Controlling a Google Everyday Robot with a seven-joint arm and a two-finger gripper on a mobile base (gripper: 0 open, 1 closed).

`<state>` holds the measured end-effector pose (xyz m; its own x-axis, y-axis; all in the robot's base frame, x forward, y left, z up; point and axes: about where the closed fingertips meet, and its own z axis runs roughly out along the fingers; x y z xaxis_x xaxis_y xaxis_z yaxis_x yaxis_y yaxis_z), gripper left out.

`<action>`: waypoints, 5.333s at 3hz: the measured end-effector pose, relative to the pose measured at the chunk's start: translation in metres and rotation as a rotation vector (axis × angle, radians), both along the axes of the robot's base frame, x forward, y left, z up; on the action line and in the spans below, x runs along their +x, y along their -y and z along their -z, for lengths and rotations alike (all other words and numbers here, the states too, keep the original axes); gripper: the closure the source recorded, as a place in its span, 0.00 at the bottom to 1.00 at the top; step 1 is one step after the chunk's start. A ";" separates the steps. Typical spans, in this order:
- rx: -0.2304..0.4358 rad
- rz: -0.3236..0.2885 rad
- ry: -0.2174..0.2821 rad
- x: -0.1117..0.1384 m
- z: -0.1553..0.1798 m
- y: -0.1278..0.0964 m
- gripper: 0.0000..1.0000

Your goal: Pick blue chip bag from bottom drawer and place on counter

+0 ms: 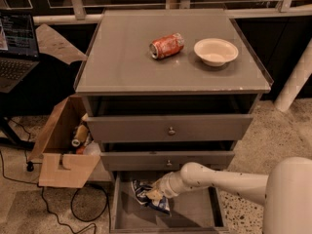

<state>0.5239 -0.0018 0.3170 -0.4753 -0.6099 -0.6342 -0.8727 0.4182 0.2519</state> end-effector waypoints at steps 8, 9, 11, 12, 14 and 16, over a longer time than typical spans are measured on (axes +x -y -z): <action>0.017 -0.049 0.462 -0.014 -0.249 -0.001 1.00; -0.021 -0.027 0.566 -0.013 -0.303 0.017 1.00; -0.081 -0.053 0.730 -0.009 -0.393 0.024 1.00; -0.104 -0.076 0.797 -0.008 -0.433 0.019 1.00; -0.105 -0.088 0.814 -0.011 -0.441 0.013 1.00; -0.098 -0.183 0.957 -0.018 -0.522 -0.020 1.00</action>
Offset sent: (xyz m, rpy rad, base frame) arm -0.0173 0.0197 0.1197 0.0627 -0.2358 0.0717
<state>0.5062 0.0186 0.8390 0.3206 -0.6934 -0.6453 -0.7440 0.2373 -0.6246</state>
